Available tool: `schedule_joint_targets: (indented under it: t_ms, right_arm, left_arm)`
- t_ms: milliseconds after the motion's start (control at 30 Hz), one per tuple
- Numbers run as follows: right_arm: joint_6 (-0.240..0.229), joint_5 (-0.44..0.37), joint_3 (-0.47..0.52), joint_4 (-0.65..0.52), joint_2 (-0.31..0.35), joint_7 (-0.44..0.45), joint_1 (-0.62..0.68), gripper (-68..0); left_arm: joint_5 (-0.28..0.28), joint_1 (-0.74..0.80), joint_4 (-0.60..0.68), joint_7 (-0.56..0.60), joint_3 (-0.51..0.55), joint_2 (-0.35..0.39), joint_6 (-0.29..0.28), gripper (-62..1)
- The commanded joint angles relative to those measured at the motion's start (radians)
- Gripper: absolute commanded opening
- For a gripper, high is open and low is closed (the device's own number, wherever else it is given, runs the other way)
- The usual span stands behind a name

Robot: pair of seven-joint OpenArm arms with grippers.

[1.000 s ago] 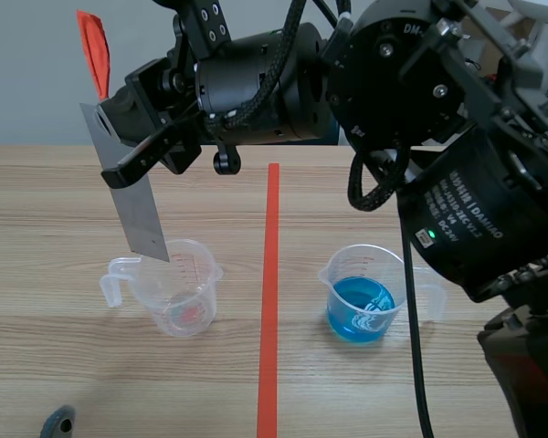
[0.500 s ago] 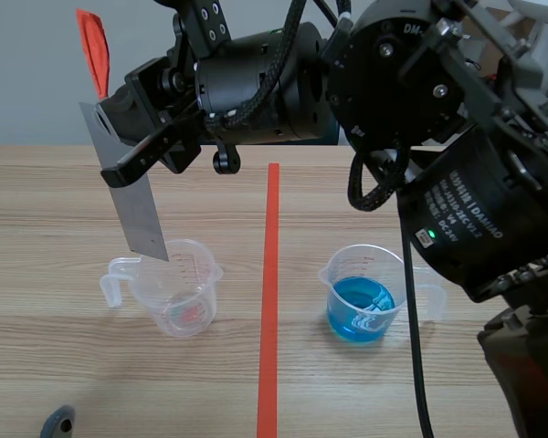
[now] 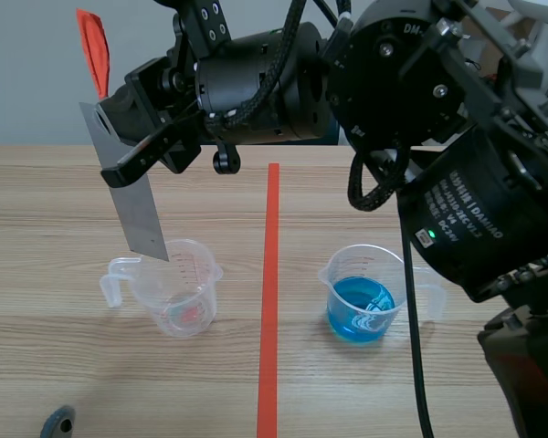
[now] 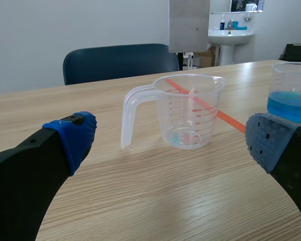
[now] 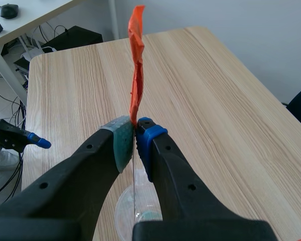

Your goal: Do the redox reaction experiment. move the plate over the left beaker

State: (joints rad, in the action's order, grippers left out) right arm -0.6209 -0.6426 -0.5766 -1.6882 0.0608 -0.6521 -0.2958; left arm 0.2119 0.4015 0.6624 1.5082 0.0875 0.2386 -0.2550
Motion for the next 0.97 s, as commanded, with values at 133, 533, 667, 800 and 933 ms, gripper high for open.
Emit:
schedule_joint_targets:
  t_ms: [133, 533, 667, 800, 933]
  right_arm:
    - [0.001, -0.006, 0.000, -0.006, -0.005, 0.022, -0.017, -66.9]
    - [0.001, 0.011, 0.000, -0.006, -0.005, 0.023, -0.017, -66.9]
    - [0.001, 0.011, 0.000, -0.006, -0.005, 0.023, -0.017, -66.9]
    - [0.001, 0.011, 0.000, -0.006, -0.005, 0.023, -0.017, -66.9]
    - [0.001, 0.011, 0.000, -0.006, -0.005, 0.022, -0.017, -66.9]
  left_arm:
    - [-0.006, 0.003, 0.005, 0.046, 0.005, 0.009, -0.001, 1.4]
    - [-0.006, 0.003, 0.005, 0.046, 0.005, 0.009, -0.001, 1.4]
    - [-0.006, 0.003, 0.005, 0.046, 0.005, 0.009, -0.001, 1.4]
    - [-0.006, 0.003, 0.005, 0.046, 0.005, 0.009, -0.001, 1.4]
    - [-0.006, 0.003, 0.005, 0.046, 0.005, 0.009, -0.001, 1.4]
